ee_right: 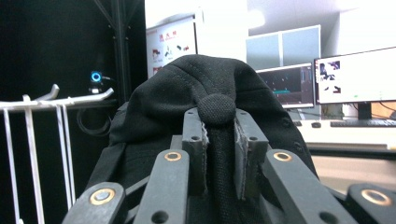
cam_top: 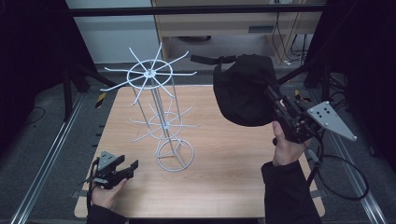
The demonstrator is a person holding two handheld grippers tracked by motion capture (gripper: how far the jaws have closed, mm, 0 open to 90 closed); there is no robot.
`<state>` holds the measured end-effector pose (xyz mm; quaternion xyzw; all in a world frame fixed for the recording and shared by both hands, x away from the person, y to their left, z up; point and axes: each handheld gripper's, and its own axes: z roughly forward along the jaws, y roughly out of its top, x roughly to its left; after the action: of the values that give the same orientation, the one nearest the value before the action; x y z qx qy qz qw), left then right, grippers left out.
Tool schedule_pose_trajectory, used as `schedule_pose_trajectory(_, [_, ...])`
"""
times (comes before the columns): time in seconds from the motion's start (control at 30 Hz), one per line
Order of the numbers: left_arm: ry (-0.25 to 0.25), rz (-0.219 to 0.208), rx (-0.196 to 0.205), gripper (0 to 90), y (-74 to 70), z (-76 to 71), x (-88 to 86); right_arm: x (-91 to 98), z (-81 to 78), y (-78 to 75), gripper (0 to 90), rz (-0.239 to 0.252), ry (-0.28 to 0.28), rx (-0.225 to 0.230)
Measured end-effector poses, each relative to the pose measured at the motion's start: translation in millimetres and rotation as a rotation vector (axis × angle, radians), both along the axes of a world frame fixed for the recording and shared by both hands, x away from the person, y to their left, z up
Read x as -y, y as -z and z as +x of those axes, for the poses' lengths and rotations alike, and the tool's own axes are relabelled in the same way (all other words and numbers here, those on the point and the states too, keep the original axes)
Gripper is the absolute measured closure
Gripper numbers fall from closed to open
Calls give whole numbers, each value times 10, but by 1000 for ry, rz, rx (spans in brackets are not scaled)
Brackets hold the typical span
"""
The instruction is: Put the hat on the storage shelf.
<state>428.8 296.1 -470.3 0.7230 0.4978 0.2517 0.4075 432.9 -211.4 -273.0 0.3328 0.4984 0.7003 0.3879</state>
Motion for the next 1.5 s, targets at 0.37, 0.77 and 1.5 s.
schedule_pose_trajectory(0.37, [3, 7, -2, 369, 4, 1, 2, -110, -63, -300, 776, 33, -50, 72])
schedule_pose_trajectory(0.77, [4, 8, -3, 368, 13, 4, 10, -273, -138, -456, 776, 54, -152, 105])
schedule_pose_trajectory(1.5, [6, 17, -5, 369, 15, 4, 17, -511, 9, 148, 765, -9, -249, -61])
